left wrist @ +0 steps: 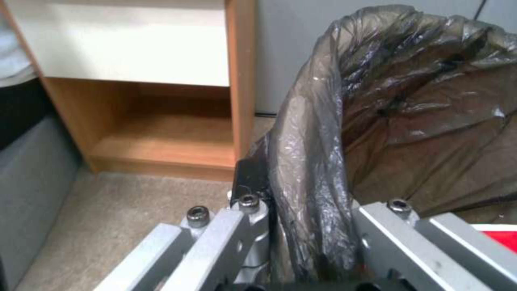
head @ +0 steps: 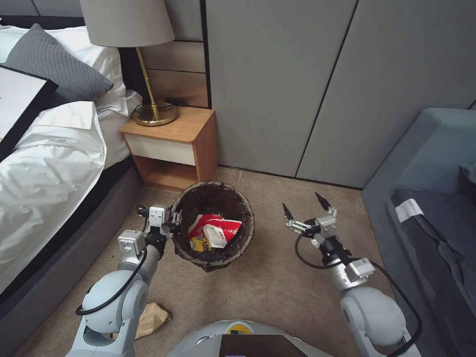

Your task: Pick up the trash bin, then pick up the garbage from the floor and place it into the trash bin.

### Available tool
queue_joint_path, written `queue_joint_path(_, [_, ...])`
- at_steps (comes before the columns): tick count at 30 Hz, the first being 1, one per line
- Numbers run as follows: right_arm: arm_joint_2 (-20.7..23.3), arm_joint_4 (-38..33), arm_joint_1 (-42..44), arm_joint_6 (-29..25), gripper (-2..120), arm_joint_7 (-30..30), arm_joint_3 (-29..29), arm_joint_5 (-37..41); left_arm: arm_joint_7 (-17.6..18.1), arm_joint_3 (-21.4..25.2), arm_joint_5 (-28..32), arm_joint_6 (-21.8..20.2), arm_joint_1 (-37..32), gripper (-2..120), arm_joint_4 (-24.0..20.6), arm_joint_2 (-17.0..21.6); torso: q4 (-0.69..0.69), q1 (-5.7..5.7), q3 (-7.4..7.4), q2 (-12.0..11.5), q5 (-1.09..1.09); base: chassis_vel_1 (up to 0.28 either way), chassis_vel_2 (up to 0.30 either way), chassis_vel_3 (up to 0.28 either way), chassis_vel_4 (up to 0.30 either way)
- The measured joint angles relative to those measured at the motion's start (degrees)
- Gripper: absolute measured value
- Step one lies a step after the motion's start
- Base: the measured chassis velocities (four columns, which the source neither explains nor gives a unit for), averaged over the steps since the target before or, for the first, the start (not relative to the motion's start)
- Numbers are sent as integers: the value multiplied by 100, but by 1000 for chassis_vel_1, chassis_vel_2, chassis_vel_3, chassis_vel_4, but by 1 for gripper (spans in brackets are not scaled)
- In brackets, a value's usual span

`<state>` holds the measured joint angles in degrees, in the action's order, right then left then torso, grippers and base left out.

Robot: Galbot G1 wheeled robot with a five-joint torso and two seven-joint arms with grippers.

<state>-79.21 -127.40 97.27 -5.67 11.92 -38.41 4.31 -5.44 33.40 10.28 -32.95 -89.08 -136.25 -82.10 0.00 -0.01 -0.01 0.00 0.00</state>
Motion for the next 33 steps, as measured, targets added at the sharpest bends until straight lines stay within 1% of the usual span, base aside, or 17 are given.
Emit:
queue_joint_path(5, [-143, -22, 284, -186, 100, 0, -162, 74, -5, -12, -24, 15, -18, 7, -2, -5, 0, 0, 0, 0, 0, 68, 64, 54, 53])
queue_joint_path(10, [-194, -12, 321, -261, 100, -12, -201, 88, -24, 1, -29, 24, -43, 7, -20, -3, 1, 0, 1, 0, 0, 60, 58, 58, 70])
queue_joint_path(33, [-195, -80, 330, -217, 100, -93, -323, 174, -65, 23, -36, 94, -90, 7, -59, -9, 0, 0, 1, 0, 0, 67, 64, 63, 69])
